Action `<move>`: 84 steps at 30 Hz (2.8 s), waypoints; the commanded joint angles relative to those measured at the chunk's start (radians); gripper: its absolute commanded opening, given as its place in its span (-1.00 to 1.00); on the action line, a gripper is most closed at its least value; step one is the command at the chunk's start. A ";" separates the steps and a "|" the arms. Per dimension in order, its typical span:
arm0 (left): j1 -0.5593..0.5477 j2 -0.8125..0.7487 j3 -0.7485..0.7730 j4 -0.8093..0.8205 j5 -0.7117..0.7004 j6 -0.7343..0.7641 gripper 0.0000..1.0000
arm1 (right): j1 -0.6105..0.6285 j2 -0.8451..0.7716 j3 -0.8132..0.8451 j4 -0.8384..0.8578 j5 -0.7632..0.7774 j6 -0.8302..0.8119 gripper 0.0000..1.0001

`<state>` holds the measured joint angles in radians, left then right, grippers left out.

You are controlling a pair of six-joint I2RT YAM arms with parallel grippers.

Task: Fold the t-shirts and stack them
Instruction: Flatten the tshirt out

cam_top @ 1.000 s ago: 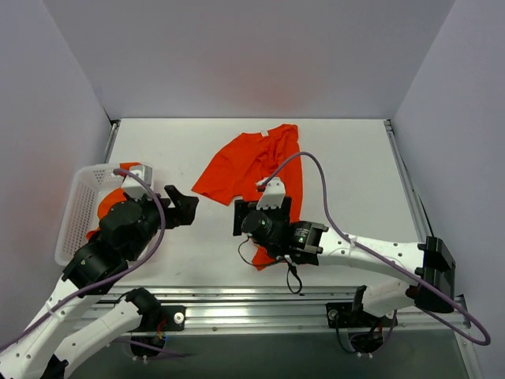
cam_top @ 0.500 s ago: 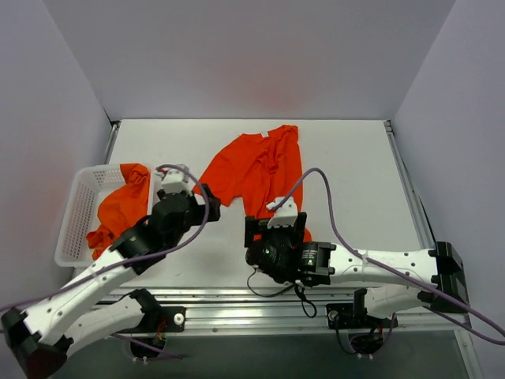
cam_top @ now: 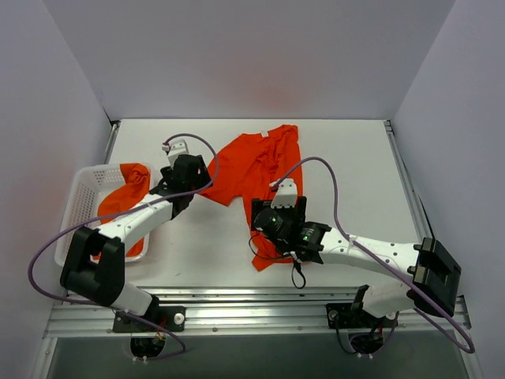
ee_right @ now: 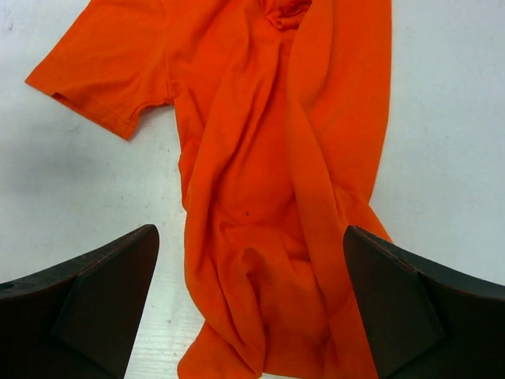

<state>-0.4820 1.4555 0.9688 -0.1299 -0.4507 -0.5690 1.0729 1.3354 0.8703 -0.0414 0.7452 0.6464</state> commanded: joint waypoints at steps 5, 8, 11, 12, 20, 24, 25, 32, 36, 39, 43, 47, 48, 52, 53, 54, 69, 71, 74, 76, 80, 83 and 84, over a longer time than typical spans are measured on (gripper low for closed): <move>0.108 0.200 0.050 0.165 0.133 -0.084 0.70 | -0.002 -0.079 -0.106 0.032 -0.081 0.068 0.94; 0.132 0.238 0.034 0.219 0.173 -0.120 0.69 | 0.004 -0.140 -0.146 0.032 -0.084 0.098 0.93; 0.135 0.273 0.034 0.222 0.156 -0.140 0.66 | 0.001 -0.182 -0.172 0.023 -0.064 0.110 0.95; 0.135 0.288 0.033 0.223 0.158 -0.146 0.65 | -0.001 -0.188 -0.172 0.014 -0.060 0.111 0.95; 0.138 0.370 0.043 0.253 0.167 -0.198 0.54 | -0.007 -0.151 -0.116 -0.057 -0.014 0.079 0.96; 0.138 0.417 0.062 0.245 0.179 -0.224 0.48 | -0.010 -0.142 -0.088 -0.080 -0.003 0.071 0.96; 0.140 0.430 0.062 0.240 0.181 -0.233 0.46 | -0.010 -0.142 -0.083 -0.086 -0.003 0.071 0.96; 0.144 0.500 0.080 0.237 0.204 -0.259 -0.10 | -0.024 -0.147 -0.082 -0.098 -0.001 0.072 0.97; 0.148 0.536 0.113 0.240 0.222 -0.258 -0.95 | -0.024 -0.157 -0.076 -0.123 -0.015 0.084 0.97; 0.148 0.525 0.117 0.243 0.227 -0.244 -0.95 | -0.018 -0.183 -0.132 -0.108 -0.079 0.128 0.96; 0.154 0.485 0.108 0.242 0.218 -0.223 -0.95 | 0.073 -0.179 -0.261 0.018 -0.184 0.240 0.90; 0.163 0.456 0.102 0.230 0.218 -0.207 -0.95 | 0.257 0.044 -0.243 -0.027 -0.101 0.412 0.90; 0.166 0.448 0.100 0.230 0.221 -0.203 -0.95 | 0.280 0.079 -0.226 -0.043 -0.095 0.471 0.91; 0.174 0.434 0.082 0.234 0.230 -0.193 -0.95 | 0.343 0.208 -0.209 -0.009 -0.109 0.547 0.91; 0.175 0.431 0.070 0.236 0.230 -0.193 -0.95 | 0.352 0.235 -0.206 -0.006 -0.110 0.558 0.91; 0.177 0.424 0.064 0.239 0.233 -0.189 -0.95 | 0.361 0.243 -0.208 -0.003 -0.107 0.568 0.91; 0.197 0.387 0.010 0.257 0.241 -0.180 -0.95 | 0.346 0.278 -0.195 -0.008 -0.058 0.590 0.73; 0.198 0.384 0.005 0.257 0.239 -0.177 -0.95 | 0.343 0.297 -0.197 0.024 -0.075 0.576 0.41; 0.204 0.387 -0.001 0.259 0.237 -0.175 -0.95 | 0.338 0.320 -0.205 0.072 -0.095 0.558 0.03; 0.207 0.388 -0.002 0.260 0.239 -0.173 -0.95 | 0.331 0.332 -0.211 0.086 -0.113 0.547 -0.14; 0.212 0.391 -0.002 0.260 0.239 -0.172 -0.95 | 0.325 0.337 -0.220 0.094 -0.119 0.546 -0.74; 0.215 0.384 -0.004 0.259 0.239 -0.167 -0.95 | 0.323 0.315 -0.228 0.074 -0.112 0.552 -1.00; 0.217 0.379 -0.004 0.254 0.239 -0.167 -0.95 | 0.322 0.306 -0.228 0.063 -0.107 0.552 -1.00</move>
<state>-0.2798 1.8679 0.9836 0.1543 -0.2062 -0.7612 1.3960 1.6314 0.6765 0.0978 0.7166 1.1690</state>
